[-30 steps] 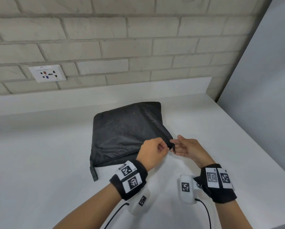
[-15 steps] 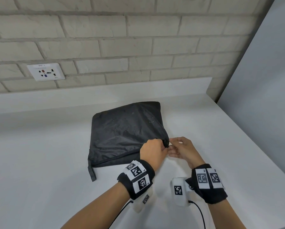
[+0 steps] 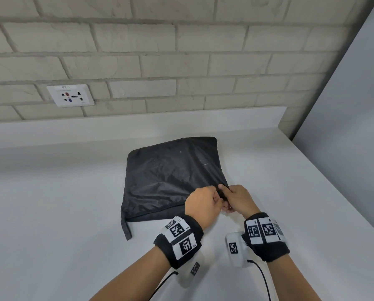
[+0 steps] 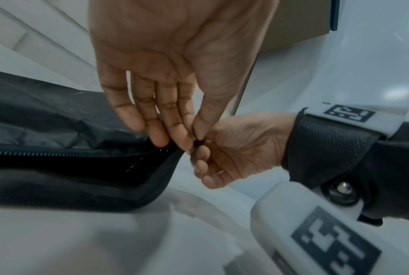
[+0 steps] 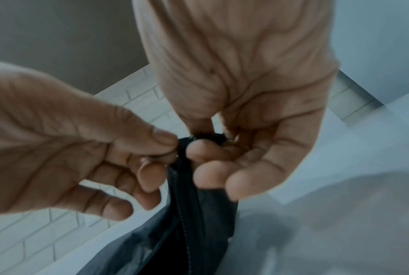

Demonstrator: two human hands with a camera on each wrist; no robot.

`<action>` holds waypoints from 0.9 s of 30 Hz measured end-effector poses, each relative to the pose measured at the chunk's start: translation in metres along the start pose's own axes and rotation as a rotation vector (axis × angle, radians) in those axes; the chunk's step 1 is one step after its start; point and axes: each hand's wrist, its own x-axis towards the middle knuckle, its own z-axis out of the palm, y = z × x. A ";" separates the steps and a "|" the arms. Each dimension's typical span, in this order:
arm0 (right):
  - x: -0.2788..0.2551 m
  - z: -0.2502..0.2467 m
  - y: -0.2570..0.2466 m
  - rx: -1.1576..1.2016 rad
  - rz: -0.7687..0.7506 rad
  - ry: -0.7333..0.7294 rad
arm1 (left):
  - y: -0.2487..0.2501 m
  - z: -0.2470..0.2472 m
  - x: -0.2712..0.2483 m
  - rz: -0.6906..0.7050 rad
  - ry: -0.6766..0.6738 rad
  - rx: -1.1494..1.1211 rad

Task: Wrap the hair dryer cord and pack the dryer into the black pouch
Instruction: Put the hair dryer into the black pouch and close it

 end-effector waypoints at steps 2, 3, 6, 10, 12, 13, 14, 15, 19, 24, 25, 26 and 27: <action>0.000 -0.004 0.001 0.010 -0.004 0.013 | -0.004 -0.004 -0.001 -0.033 0.010 -0.003; 0.000 -0.006 0.001 0.016 -0.003 0.019 | -0.007 -0.006 -0.001 -0.053 0.014 -0.007; 0.002 -0.015 0.005 0.038 0.008 0.024 | -0.022 -0.015 -0.005 -0.104 0.031 -0.027; 0.003 -0.024 0.011 0.098 0.051 0.033 | -0.056 -0.031 -0.018 -0.175 0.097 0.013; 0.000 -0.026 0.012 0.198 0.074 0.013 | -0.073 -0.039 -0.026 -0.193 0.120 0.001; -0.002 -0.026 0.010 0.268 0.085 -0.019 | -0.079 -0.041 -0.029 -0.179 0.126 -0.014; -0.005 -0.025 0.008 0.340 0.098 -0.060 | -0.084 -0.041 -0.032 -0.156 0.132 -0.026; -0.007 -0.022 0.006 0.400 0.109 -0.102 | -0.086 -0.041 -0.034 -0.134 0.142 -0.037; -0.011 -0.010 0.004 0.470 0.085 -0.127 | -0.088 -0.038 -0.040 -0.134 0.193 -0.069; -0.012 -0.017 0.008 0.487 0.084 -0.081 | -0.104 -0.049 -0.050 -0.225 0.266 -0.019; -0.011 -0.019 0.009 0.491 0.087 -0.067 | -0.110 -0.055 -0.052 -0.259 0.286 -0.001; -0.011 -0.021 0.009 0.495 0.090 -0.052 | -0.117 -0.061 -0.055 -0.292 0.299 0.013; -0.010 -0.023 0.010 0.502 0.092 -0.039 | -0.124 -0.068 -0.058 -0.321 0.307 0.026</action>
